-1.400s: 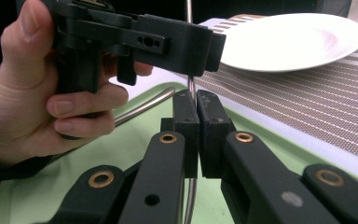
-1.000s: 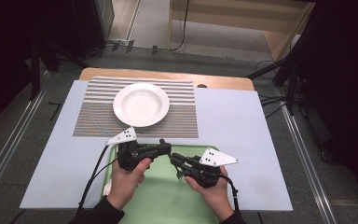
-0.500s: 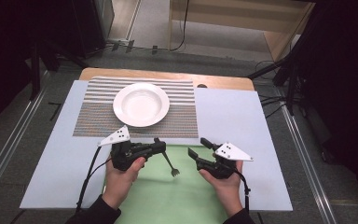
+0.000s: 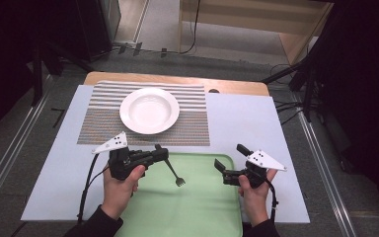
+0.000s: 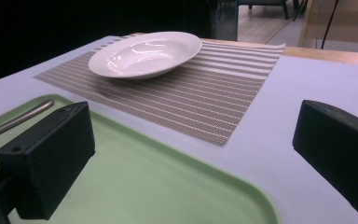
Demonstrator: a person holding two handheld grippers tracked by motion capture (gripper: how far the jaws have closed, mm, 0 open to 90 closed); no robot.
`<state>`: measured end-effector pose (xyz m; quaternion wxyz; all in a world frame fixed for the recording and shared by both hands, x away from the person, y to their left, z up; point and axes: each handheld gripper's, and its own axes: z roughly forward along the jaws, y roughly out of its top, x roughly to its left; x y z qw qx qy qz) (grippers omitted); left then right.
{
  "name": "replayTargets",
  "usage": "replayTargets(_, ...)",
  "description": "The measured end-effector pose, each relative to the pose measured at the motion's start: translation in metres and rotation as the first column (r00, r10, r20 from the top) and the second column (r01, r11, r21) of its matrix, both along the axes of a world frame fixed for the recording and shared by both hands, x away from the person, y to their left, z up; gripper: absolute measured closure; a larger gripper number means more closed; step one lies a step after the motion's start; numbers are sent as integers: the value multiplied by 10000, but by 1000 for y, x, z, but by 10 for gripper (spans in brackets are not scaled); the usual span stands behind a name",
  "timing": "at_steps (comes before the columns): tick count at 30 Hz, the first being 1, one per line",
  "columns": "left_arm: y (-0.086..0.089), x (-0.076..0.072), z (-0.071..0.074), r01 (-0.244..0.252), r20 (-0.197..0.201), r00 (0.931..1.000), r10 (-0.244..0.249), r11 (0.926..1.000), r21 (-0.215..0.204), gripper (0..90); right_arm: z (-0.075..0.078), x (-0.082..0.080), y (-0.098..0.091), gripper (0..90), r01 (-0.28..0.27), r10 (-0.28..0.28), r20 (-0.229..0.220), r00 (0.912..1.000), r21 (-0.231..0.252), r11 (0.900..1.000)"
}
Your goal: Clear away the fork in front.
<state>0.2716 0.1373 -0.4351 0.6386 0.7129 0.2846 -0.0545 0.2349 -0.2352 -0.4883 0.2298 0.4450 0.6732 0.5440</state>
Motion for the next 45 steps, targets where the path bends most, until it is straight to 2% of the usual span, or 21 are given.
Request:
replayTargets(2, 1, -1, 0, 20, -24, 10000, -20, 10000, 34, 859, -1, 0, -3, 0, 267, -268, -125, 9996, -117, 9996)
replayTargets(7, 5, -2, 0, 42, -53, 10000, -41, 10000, 32, 859, 0, -3, -11, 0, 563, -555, 245, 9982, -323, 9979)
replayTargets(12, 8, -3, 1, 72, -114, 9999, -72, 10000, 4, 859, 0, -8, -21, 0, 793, -768, 390, 9963, -661, 9947)
replayTargets(16, 11, -4, 0, 238, -183, 9995, -239, 9997, -60, 859, -1, -10, -31, 0, 965, -936, 446, 9946, -668, 9931)
replayTargets(24, 16, -8, 1, 359, -286, 9989, -360, 9993, -47, 859, -2, -20, -54, 0, 1598, -1539, 681, 9857, -915, 9829)
replayTargets(32, 21, -10, 1, 434, -440, 9981, -438, 9990, -110, 858, -3, -30, -83, 0, 2053, -2005, 795, 9765, -569, 9770)
replayTargets(36, 24, -11, 0, 467, -559, 9973, -473, 9988, -121, 859, -5, -35, -92, 0, 2278, -2215, 812, 9718, -785, 9705)
replayTargets(39, 25, -11, -1, 644, -789, 9947, -653, 9978, -136, 859, -7, -37, -96, 0, 2205, -2156, 701, 9740, -729, 9727)
replayTargets(41, 26, -12, -1, 705, -780, 9945, -704, 9975, -20, 858, -8, -38, -98, 0, 2052, -2009, 639, 9775, -713, 9761)
replayTargets(45, 28, -13, -2, 802, -947, 9922, -810, 9967, -114, 858, -8, -42, -101, 0, 2128, -2084, 664, 9758, -688, 9747)
